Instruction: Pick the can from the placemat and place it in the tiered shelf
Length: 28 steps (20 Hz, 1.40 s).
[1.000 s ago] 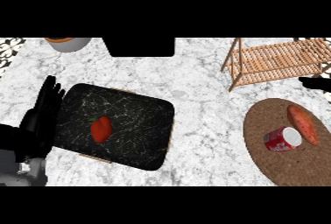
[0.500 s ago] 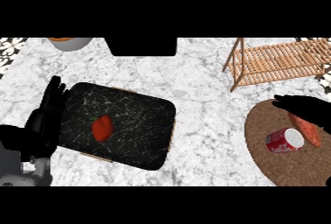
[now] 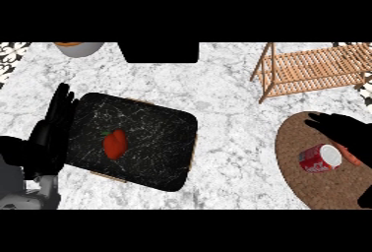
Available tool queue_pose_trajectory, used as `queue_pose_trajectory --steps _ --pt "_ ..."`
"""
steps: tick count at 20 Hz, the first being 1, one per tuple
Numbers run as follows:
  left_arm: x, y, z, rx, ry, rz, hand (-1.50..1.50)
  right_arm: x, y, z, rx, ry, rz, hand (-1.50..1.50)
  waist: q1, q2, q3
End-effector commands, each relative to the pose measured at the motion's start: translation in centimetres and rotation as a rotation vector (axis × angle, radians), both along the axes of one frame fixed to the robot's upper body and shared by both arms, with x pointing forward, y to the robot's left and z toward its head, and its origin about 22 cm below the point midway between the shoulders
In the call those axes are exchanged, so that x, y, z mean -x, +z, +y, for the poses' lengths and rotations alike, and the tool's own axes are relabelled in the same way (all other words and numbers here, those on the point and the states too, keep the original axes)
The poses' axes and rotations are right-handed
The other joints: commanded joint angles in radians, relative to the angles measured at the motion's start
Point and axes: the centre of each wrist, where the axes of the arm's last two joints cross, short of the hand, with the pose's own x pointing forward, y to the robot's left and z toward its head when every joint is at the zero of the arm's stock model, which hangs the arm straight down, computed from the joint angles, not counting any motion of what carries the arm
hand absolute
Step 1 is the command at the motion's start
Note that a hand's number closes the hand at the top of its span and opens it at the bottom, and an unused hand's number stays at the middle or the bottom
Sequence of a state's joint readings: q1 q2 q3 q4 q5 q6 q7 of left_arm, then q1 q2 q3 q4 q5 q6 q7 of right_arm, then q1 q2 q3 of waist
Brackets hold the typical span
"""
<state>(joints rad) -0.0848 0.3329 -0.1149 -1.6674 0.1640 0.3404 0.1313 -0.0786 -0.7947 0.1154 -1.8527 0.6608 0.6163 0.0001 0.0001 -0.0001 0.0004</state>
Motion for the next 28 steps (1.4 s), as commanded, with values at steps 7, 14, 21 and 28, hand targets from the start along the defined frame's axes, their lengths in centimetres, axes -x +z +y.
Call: queue_pose_trajectory --steps 7,14,21,28 --pt "0.4 1.2 1.0 -0.011 -0.002 -0.023 0.0 -1.5 -4.5 -1.0 -0.007 0.003 0.034 -1.5 0.005 0.0 0.0" --pt "-0.2 -1.8 1.2 0.003 0.004 -0.002 0.0 -1.6 -5.6 -1.5 -0.012 -0.005 0.023 -1.5 0.0 0.0 -0.001" --pt "0.3 -0.1 -0.8 -0.015 0.002 -0.001 0.0 -3.1 -8.3 -3.1 -0.036 0.032 0.025 -1.5 0.003 0.0 0.0" --pt "0.2 0.7 0.2 0.005 0.001 -0.01 0.0 -2.0 -10.8 -2.0 -0.028 0.009 0.058 -1.5 0.0 0.0 0.0"
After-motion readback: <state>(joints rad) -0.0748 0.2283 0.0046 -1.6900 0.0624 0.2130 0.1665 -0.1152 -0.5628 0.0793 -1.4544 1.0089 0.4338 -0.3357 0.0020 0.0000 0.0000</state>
